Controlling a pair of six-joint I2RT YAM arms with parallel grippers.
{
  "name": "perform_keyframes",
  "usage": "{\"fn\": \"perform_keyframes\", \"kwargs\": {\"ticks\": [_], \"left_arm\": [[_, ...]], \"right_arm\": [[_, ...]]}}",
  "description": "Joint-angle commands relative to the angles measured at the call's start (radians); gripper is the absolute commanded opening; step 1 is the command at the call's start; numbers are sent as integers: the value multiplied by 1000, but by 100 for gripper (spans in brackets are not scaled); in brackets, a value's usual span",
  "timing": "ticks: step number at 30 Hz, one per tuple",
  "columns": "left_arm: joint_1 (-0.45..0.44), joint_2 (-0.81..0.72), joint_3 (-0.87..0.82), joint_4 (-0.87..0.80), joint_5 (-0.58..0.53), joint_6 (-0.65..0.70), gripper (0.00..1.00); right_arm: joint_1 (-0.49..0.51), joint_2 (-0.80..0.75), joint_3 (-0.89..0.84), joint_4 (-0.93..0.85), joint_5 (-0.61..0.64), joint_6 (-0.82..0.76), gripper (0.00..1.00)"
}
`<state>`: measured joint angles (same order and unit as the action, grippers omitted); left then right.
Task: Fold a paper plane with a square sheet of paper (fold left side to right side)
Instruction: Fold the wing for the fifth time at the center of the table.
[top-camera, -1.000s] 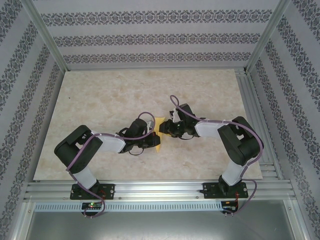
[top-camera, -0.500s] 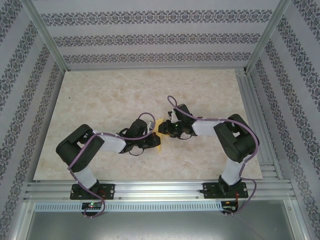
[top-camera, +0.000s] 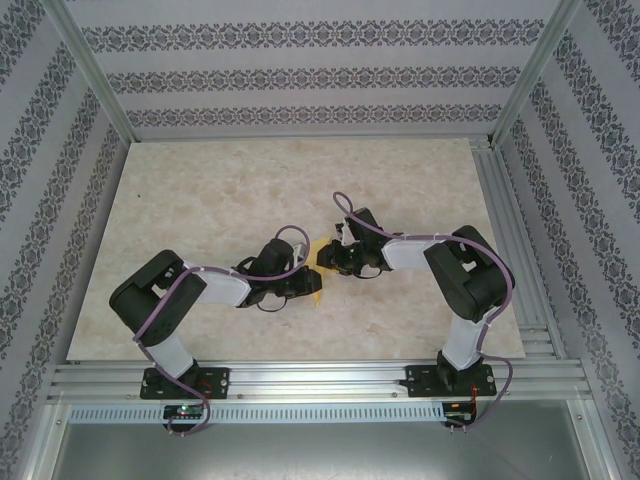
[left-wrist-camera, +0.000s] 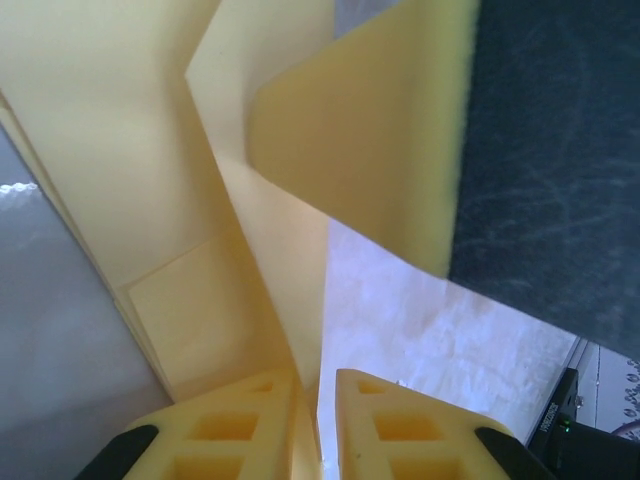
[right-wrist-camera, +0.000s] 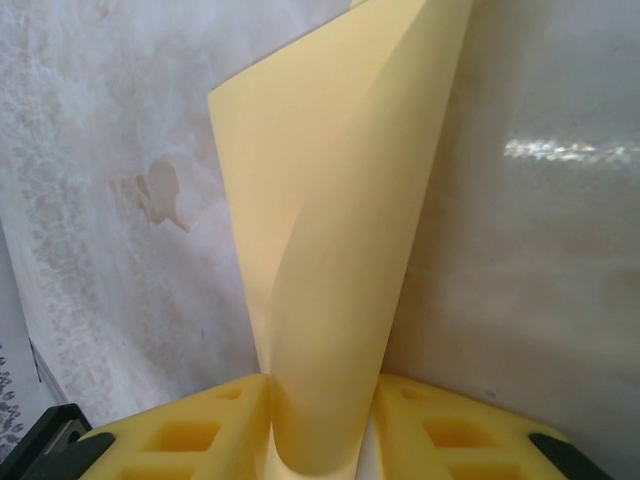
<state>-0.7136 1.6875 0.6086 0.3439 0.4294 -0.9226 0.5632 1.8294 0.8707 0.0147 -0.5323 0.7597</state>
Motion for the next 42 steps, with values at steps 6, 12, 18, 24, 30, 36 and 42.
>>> {"fn": "perform_keyframes", "kwargs": {"ticks": [6, 12, 18, 24, 30, 36, 42], "left_arm": [[12, -86, -27, -54, -27, 23, 26], [61, -199, -55, -95, -14, 24, 27], [171, -299, -56, -158, 44, 33, 29], [217, -196, 24, -151, 124, 57, 26], [221, -42, 134, -139, 180, 67, 22], [233, 49, 159, -119, 166, 47, 18], [238, 129, 186, -106, 211, 42, 16]], "right_arm": [[15, 26, 24, -21, 27, -26, 31], [15, 25, 27, -27, 28, -31, 31], [15, 26, 31, -29, 25, -33, 31], [14, 25, 31, -31, 25, -34, 32], [15, 27, 38, -36, 20, -37, 32], [16, 27, 39, -37, 20, -36, 32], [16, 28, 42, -36, 12, -36, 32]]}}
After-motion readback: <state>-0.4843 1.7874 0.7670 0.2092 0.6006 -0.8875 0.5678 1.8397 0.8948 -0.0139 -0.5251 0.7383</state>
